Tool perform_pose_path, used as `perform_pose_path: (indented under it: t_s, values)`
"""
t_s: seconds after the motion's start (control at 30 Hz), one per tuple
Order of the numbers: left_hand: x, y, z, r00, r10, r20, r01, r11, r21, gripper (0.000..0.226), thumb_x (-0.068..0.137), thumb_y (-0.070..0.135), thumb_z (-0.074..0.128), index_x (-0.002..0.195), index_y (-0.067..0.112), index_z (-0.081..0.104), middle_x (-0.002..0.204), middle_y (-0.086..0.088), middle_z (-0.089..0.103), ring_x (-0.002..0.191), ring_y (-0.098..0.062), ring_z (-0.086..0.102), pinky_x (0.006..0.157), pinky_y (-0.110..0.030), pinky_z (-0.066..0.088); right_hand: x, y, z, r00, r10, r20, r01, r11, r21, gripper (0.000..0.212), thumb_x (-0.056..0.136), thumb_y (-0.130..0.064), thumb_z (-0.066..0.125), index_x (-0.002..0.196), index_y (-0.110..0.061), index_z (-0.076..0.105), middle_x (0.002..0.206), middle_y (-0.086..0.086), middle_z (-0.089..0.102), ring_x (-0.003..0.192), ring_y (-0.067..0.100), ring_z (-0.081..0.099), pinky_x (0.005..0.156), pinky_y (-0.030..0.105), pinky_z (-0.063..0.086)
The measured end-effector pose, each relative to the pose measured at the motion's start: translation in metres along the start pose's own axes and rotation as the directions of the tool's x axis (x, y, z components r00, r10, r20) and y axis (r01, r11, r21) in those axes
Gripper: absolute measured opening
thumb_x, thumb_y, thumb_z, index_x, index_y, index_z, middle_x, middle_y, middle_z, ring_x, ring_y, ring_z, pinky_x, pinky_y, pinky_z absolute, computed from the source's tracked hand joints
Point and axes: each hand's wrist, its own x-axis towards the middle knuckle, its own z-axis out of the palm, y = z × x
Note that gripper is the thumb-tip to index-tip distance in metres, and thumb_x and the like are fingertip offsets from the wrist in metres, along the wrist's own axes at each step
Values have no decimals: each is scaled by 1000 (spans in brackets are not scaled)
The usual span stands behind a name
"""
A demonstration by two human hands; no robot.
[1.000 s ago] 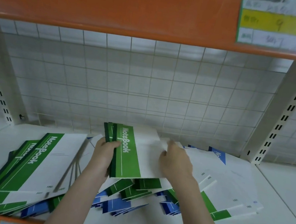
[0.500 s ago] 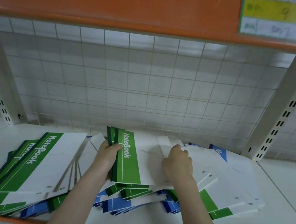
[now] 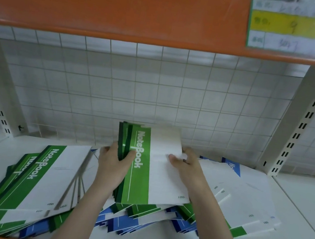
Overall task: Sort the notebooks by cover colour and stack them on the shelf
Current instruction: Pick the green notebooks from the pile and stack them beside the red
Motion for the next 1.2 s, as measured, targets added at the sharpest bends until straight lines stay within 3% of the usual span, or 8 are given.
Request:
perform_pose_path:
  t_s: [0.1,0.27,0.37,0.6,0.67,0.9,1.07,1.2]
  values:
    - [-1,16,-5,1000,-24,21,28,968,-250,34,88,33,63,119,26,50,107,4,64,95,-14,63,79,-34,51,-1,-7,2,982,-188,2,187,977,104,15,94,-14,55,97,-27,50,92,-3,68,77,8,66,61,19,52]
    - [-2,34,-8,994,107,-11,-100,883,-458,16,84,31,66,100,29,65,95,6,73,89,-15,69,75,-33,55,-7,-11,9,912,-408,40,401,908,120,29,98,-17,49,123,-30,50,118,-19,63,111,-2,57,91,12,45]
    - [-7,37,-7,986,151,-71,-166,853,-495,20,68,44,68,86,35,67,84,10,73,79,-10,70,62,-23,54,-12,-8,16,905,-424,36,414,897,155,47,93,-34,55,137,-22,44,136,-6,53,129,12,46,108,31,38]
    - [-11,35,-7,982,176,-72,-188,851,-490,23,59,48,72,81,43,68,79,14,72,74,-5,69,58,-19,54,-17,-11,25,886,-459,-68,461,854,241,21,86,-41,54,106,-39,60,105,-28,65,101,-12,57,77,0,41]
    - [-12,32,-5,986,155,-67,-167,857,-487,19,55,48,71,74,50,67,73,19,70,66,1,67,51,-13,50,-18,-6,29,896,-438,-73,441,862,248,17,85,-41,54,101,-42,61,99,-33,65,95,-17,57,72,-3,40]
    - [-22,-3,9,996,76,-42,-87,909,-408,39,54,49,76,86,27,66,81,15,72,73,2,67,57,-7,48,-17,15,32,907,-410,-101,422,879,222,7,88,-33,62,89,-27,64,68,-33,61,67,-18,54,61,-3,38]
    - [-19,-4,10,995,87,-49,-99,917,-386,36,56,47,78,84,26,68,81,11,73,73,-2,68,57,-9,48,-19,19,29,920,-389,-53,392,899,198,30,83,-39,59,110,-24,61,101,-15,69,97,0,62,79,13,47]
    - [-17,-5,9,997,69,-39,-79,921,-381,43,52,50,77,86,26,67,82,12,73,75,-2,68,62,-17,51,-21,21,22,922,-387,3,383,914,132,22,89,-42,57,110,-34,59,107,-20,67,101,-1,61,83,14,48]
